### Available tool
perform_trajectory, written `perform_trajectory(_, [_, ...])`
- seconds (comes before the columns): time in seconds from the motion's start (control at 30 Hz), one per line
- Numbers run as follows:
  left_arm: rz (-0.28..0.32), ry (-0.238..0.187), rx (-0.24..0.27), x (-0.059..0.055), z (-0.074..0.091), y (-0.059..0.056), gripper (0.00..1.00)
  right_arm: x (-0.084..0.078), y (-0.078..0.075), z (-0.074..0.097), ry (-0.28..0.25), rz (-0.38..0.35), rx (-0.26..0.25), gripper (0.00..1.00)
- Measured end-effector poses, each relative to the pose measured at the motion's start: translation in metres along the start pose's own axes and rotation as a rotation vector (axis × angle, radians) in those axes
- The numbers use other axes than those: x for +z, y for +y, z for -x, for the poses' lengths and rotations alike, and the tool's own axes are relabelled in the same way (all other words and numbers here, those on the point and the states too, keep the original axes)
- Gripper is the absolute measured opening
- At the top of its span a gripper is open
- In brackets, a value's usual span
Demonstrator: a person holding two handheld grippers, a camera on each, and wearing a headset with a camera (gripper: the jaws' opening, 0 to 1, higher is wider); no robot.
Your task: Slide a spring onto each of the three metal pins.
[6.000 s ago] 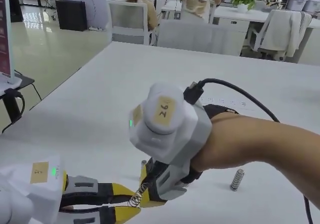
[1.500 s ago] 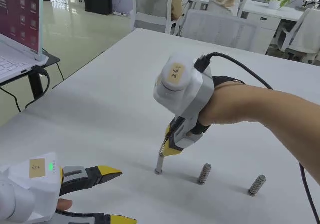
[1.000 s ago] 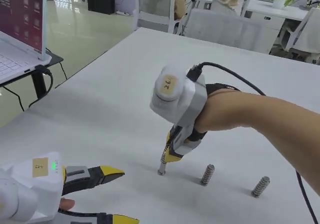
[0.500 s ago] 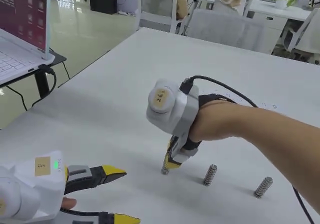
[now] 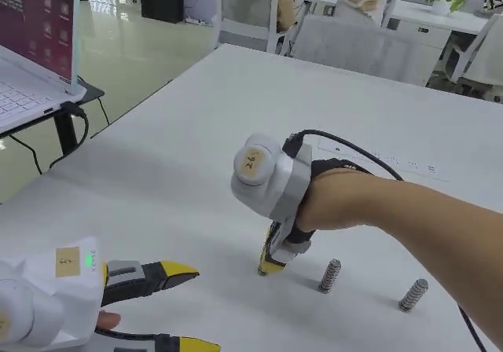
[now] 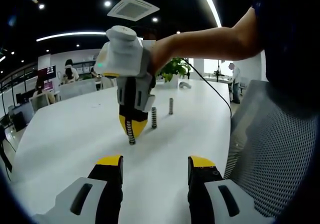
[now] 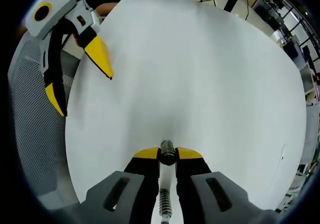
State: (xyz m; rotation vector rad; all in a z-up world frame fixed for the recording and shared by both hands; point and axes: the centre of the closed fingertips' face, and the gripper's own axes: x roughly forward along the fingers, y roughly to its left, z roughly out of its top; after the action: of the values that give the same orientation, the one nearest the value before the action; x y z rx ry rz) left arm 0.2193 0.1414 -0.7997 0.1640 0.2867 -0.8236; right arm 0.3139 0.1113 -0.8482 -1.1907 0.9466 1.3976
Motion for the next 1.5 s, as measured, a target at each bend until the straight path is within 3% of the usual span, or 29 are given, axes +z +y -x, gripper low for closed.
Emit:
perform_trajectory(0.67, [-0.008, 0.001, -0.01, 0.006, -0.003, -0.005, 0.47, -0.016, 0.006, 0.011, -0.026, -0.022, -0.008, 0.18])
perform_trajectory(1.5, [-0.011, -0.001, -0.028, 0.006, -0.009, -0.005, 0.49, -0.018, 0.048, 0.047, -0.262, -0.113, -0.035, 0.21])
